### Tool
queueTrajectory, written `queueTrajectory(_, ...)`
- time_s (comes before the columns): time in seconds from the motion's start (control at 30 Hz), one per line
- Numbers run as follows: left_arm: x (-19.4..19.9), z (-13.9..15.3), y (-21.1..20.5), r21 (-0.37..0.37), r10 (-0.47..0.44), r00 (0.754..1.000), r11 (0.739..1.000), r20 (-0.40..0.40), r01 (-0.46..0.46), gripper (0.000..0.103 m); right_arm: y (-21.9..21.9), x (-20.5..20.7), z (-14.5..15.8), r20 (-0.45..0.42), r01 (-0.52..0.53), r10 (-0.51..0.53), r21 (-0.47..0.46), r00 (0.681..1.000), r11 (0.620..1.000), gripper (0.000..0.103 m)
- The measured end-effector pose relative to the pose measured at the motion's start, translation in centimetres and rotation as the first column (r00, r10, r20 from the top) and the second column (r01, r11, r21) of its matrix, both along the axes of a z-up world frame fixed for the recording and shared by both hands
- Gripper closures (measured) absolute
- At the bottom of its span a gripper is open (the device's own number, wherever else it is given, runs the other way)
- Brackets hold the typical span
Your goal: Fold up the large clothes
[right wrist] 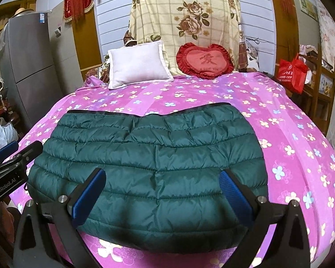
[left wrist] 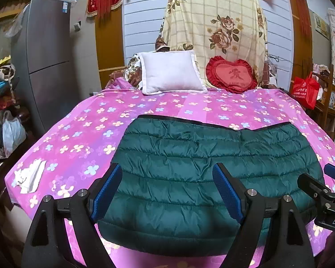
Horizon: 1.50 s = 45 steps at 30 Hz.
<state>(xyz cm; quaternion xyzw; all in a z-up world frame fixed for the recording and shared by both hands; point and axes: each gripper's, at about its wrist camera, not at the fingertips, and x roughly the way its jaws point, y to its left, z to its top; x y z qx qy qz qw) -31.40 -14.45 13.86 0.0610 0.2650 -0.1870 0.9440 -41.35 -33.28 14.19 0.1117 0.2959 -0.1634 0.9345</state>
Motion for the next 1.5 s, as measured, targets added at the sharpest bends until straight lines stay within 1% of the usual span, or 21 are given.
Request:
queueTrajectory(0.17,0.0,-0.08,-0.03,0.001,0.0,1.0,1.0,-0.002,0.0,0.052,0.06,0.11,0.03,-0.01,-0.003,0.003,0.001,1.0,1.0,0.0)
queueTrajectory(0.77,-0.49,0.12,0.0,-0.005,-0.004,1.0,1.0,0.013,0.004,0.052,0.37,0.29,0.04,-0.007,-0.019,0.019,0.009,1.0,1.0,0.0)
queueTrajectory(1.5,-0.52,0.04,0.04,-0.005,-0.004,1.0,1.0,0.012,0.004,0.052,0.46,0.3,-0.16,-0.011,-0.022,0.022,0.014,1.0,1.0,0.0)
